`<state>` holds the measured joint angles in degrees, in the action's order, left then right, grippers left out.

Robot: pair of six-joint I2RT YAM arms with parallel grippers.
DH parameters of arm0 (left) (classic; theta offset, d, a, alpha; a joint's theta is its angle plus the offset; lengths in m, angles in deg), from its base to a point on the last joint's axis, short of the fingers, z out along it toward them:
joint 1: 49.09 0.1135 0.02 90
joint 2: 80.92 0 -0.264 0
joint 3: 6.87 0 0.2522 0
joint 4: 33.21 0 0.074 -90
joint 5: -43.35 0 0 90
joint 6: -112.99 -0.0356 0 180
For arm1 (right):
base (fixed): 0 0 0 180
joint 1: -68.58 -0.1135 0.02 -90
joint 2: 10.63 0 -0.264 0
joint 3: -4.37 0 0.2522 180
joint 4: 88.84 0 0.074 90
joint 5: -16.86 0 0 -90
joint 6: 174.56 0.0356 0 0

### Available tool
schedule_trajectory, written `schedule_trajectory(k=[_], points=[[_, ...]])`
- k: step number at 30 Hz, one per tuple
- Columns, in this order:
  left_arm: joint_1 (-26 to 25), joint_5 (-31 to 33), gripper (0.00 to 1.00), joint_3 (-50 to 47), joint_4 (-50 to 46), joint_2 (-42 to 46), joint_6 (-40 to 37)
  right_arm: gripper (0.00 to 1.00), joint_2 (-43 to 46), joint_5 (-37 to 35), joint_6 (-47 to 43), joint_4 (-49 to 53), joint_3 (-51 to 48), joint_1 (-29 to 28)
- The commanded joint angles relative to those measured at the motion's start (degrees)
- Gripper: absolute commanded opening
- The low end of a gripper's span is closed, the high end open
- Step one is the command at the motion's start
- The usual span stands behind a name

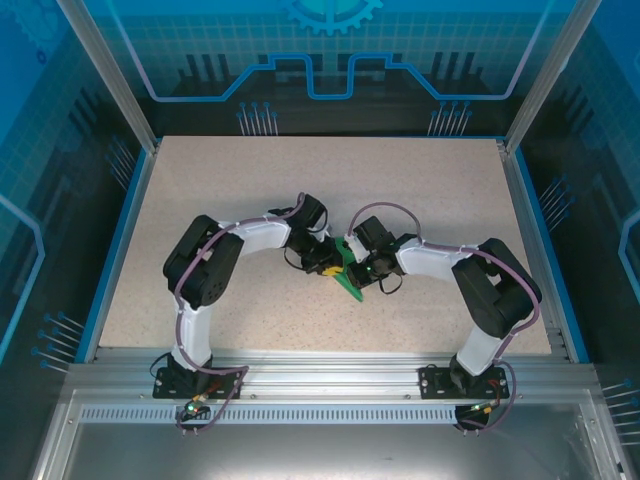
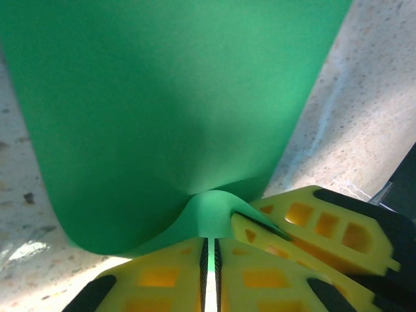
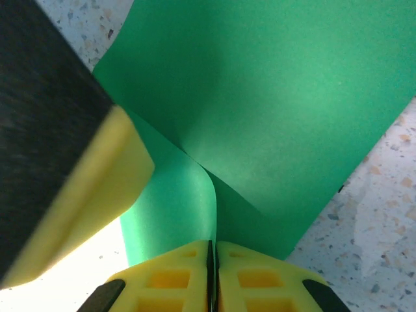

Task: Fold a paper plane with a square sheet of paper (fold left side to right side)
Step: Third fold the triangle at the center of the table.

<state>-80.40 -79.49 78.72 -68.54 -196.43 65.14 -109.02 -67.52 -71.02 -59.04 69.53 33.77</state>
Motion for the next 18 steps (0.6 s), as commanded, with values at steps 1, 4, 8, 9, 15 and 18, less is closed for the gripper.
schedule_trajectory(k=[1, 4, 8, 9, 15, 18], points=[[-0.3, 0.5, 0.15, 0.2, 0.0, -1.2, 1.1, 0.11, -2.1, 0.2, 0.7, 1.9, -0.7, 0.5], [-0.4, 2.4, 0.15, -0.4, -1.0, -1.6, 0.4, 0.10, -2.1, 0.0, 0.6, 2.1, -0.7, 0.4], [-0.4, 3.9, 0.15, -0.9, -2.9, -2.2, -1.0, 0.11, -2.1, -0.2, 0.6, 2.2, -0.7, 0.4], [-0.3, 4.2, 0.15, -1.2, -3.0, -2.3, -1.2, 0.10, -2.1, -0.2, 0.6, 2.2, -0.7, 0.4], [-0.4, 5.7, 0.15, -3.0, -2.8, -3.4, -1.5, 0.17, -0.9, 0.0, 0.9, 2.7, 0.0, 0.6], [-0.4, 6.5, 0.15, -3.8, -2.7, -3.6, -1.5, 0.24, 1.3, 0.7, 1.4, 3.6, 0.9, 1.1]])
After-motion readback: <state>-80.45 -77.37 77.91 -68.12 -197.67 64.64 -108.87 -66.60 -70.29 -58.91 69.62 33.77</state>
